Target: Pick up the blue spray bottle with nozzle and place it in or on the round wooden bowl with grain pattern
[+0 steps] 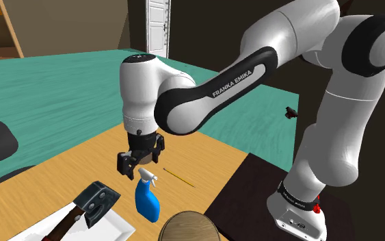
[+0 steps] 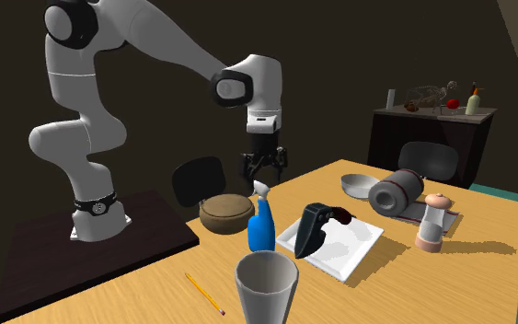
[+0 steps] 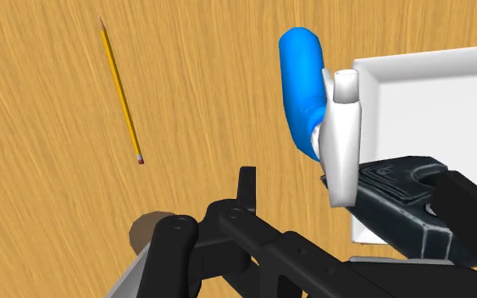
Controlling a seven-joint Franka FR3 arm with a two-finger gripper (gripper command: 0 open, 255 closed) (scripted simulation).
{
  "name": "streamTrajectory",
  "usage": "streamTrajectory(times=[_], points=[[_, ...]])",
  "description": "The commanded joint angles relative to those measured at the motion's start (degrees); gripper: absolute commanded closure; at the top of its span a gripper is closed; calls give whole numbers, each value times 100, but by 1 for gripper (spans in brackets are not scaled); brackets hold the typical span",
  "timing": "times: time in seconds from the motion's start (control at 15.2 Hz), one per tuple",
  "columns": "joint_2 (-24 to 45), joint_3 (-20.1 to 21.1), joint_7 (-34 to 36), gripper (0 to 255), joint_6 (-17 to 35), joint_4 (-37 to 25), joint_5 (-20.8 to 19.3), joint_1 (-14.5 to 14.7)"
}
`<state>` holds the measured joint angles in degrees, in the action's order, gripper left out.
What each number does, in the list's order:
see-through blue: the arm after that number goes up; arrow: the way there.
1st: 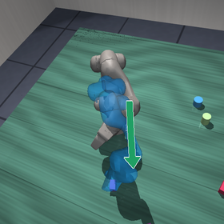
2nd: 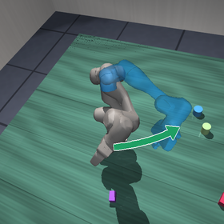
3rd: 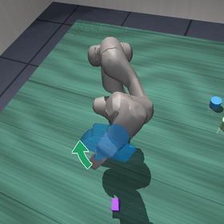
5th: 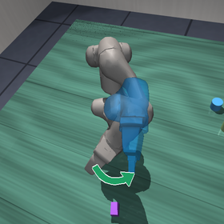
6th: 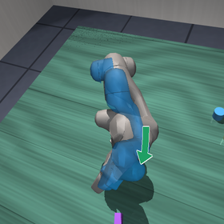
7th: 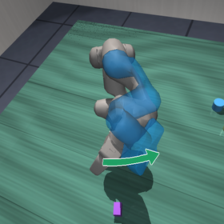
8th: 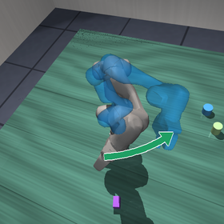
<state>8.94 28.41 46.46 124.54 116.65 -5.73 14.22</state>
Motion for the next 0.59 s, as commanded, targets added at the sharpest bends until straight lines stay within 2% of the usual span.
streamTrajectory(times=[0.0,0.2,0.53], points=[[83,-7,48,0,126,51,-57,18],[240,-34,121,0,369,159,-166,41],[240,-34,121,0,369,159,-166,41]])
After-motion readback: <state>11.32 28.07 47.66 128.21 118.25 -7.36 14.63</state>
